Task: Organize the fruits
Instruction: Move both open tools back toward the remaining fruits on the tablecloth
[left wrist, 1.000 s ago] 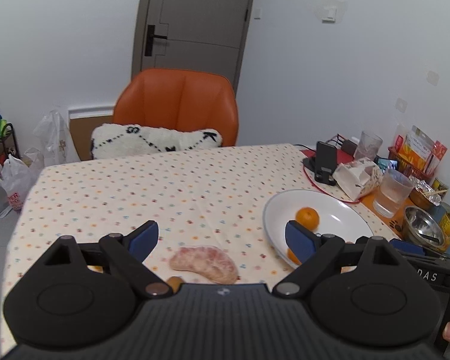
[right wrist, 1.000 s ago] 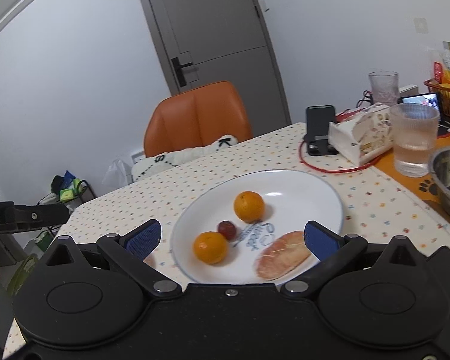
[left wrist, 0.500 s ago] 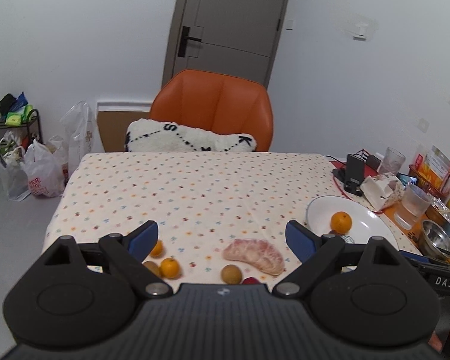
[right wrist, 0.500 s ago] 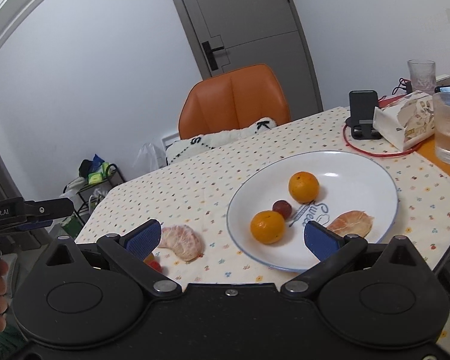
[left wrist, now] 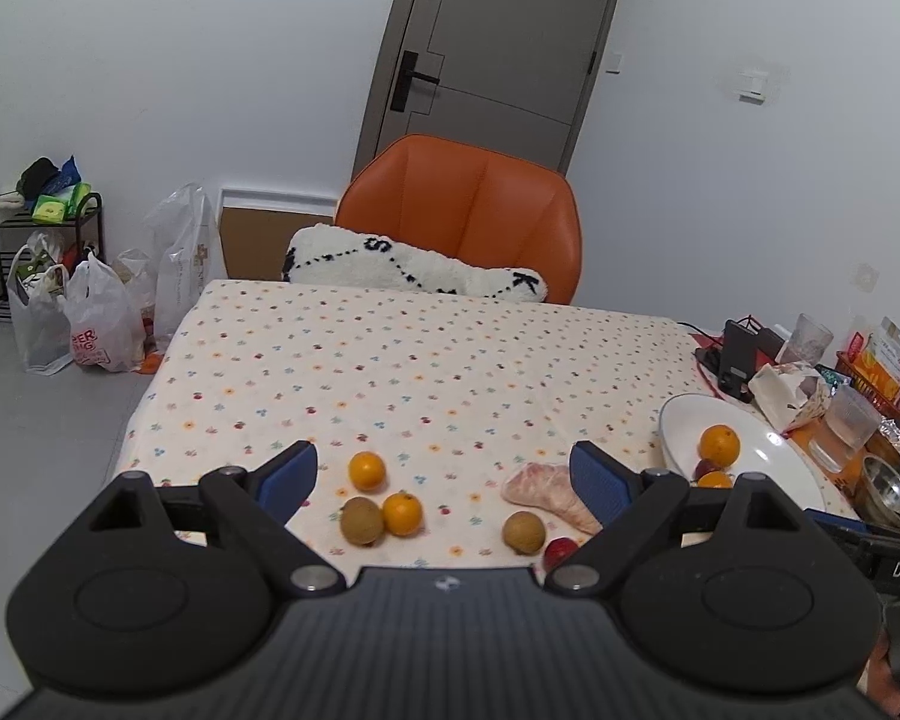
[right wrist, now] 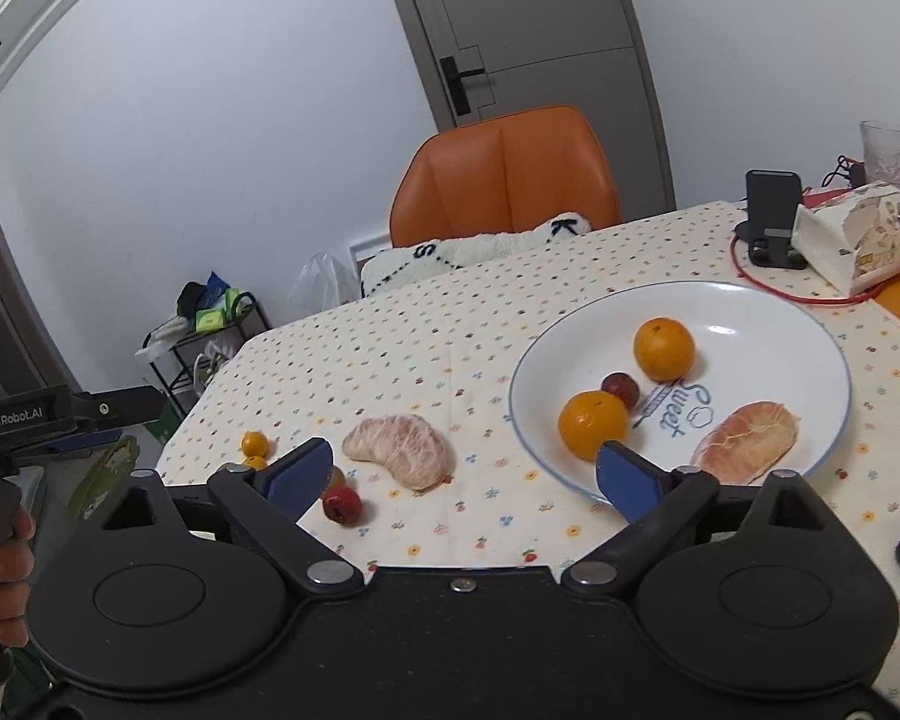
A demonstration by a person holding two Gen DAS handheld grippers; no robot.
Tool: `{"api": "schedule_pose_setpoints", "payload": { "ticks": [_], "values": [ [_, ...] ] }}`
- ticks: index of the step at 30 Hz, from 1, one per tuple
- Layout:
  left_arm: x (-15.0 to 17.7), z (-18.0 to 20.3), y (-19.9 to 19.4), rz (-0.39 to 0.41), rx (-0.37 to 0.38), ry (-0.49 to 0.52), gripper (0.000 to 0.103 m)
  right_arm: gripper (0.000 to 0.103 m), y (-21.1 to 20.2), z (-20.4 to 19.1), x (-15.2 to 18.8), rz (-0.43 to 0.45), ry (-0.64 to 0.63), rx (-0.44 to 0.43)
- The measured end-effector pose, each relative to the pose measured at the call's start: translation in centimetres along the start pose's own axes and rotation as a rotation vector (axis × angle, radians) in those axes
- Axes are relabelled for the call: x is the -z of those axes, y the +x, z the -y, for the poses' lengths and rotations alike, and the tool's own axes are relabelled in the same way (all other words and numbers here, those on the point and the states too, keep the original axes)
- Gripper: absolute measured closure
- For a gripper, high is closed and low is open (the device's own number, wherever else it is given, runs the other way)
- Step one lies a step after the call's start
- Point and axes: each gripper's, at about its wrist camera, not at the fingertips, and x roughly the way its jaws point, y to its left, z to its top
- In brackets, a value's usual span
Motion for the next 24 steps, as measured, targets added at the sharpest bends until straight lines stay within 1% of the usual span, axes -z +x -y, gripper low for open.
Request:
{"api": "schedule_pose_setpoints", "payload": {
  "ticks": [5,10,12,20,24],
  "values": [
    [0.6,-1.2,0.6,-0.006,-0.007,-0.016,0.018,0.017,0.8,-0.9,0.1,-0.014,-0.01,-0.014],
    [1.2,-2.2,1.7,-0.031,-0.009,-0.04,0.034,0.022,1.9,-1.7,0.3,-0.036,-0.024,-0.031],
    [1.4,-2.5,2.3,-0.041,-0.01,-0.048,0.037,0.023,2.3,-2.0,0.4,-0.045,-0.028,-0.036],
    [2.0,-2.9,4.3,-0.072,-0.006,-0.051,0.042,0.029,4.0,-2.9,0.7,-0.078,-0.035,-0.056],
    [2.3,-3.3,5.4,-0.09,-0.012,-0.053,0.047,0.032,4.8,-3.2,0.8,-0.093,-0.04,-0.067]
  ]
}}
